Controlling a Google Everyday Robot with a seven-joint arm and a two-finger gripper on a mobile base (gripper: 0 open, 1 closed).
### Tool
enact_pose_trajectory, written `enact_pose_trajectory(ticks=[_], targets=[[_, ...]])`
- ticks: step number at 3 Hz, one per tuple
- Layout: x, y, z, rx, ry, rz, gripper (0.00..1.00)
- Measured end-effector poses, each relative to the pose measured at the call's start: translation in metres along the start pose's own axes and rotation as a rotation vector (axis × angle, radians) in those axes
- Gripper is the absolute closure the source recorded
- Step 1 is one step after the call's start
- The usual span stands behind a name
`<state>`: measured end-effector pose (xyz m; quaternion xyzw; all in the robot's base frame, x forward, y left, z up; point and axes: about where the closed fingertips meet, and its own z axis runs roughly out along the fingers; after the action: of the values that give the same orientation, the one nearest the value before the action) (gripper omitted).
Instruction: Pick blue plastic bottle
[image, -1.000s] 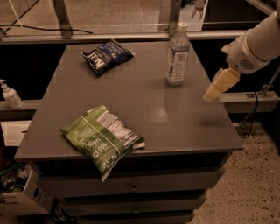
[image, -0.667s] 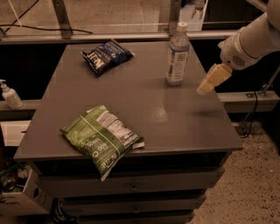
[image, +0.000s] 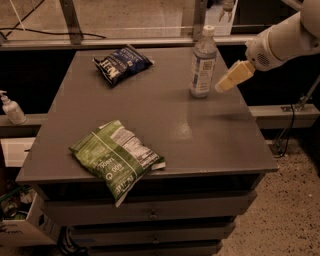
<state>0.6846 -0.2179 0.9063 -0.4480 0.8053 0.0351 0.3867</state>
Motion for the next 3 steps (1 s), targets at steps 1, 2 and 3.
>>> enact_pose_trajectory(ticks=[1, 2, 3], targets=[[-0.001, 0.002, 0.003, -0.015, -0.010, 0.005, 0.00], [-0.009, 0.014, 0.007, -0.082, -0.076, 0.038, 0.00], [-0.024, 0.027, 0.011, -0.159, -0.172, 0.085, 0.00]])
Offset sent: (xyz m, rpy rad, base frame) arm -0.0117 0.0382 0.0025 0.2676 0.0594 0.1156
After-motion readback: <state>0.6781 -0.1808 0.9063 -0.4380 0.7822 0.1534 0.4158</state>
